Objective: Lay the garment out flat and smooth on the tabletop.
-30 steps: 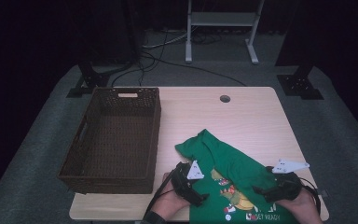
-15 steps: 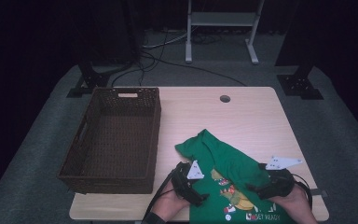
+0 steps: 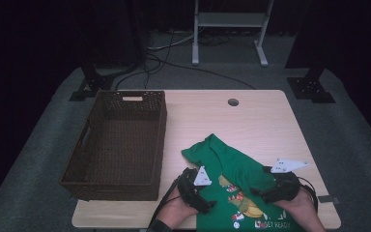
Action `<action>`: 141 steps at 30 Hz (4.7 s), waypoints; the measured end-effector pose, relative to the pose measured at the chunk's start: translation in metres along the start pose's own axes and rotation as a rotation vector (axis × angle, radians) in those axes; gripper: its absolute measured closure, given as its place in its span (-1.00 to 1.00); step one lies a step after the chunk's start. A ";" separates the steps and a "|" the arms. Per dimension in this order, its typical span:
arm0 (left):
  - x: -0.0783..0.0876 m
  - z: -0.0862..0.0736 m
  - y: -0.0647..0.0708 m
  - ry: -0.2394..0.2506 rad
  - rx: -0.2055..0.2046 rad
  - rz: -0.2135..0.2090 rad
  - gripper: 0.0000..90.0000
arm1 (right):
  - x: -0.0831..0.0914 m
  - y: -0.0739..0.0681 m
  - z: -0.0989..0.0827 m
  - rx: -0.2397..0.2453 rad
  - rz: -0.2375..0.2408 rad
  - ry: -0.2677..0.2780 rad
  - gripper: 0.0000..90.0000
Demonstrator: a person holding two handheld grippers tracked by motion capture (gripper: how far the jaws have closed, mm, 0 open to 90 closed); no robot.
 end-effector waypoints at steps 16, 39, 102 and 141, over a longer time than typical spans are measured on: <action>0.000 0.000 0.000 -0.001 -0.001 0.000 -1.00 | -0.010 -0.009 0.009 0.031 0.039 -0.009 -0.82; 0.000 0.000 0.000 0.000 0.000 0.000 -1.00 | -0.029 -0.026 0.005 0.117 0.064 -0.068 -0.38; 0.000 0.000 0.000 0.000 0.000 0.000 -1.00 | -0.020 -0.011 0.006 0.104 0.025 -0.048 0.90; 0.000 0.000 0.000 0.000 0.000 0.000 -1.00 | -0.009 0.012 0.024 0.063 0.003 0.044 0.90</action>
Point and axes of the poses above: each handheld gripper's, and its own axes: x roughly backward along the jaws, z roughly out of its top, y roughly to its right, the point moved 1 cm from there along -x, roughly forward along the jaws, and after that the axes turned 10 degrees about -x, right-handed, at the moved point
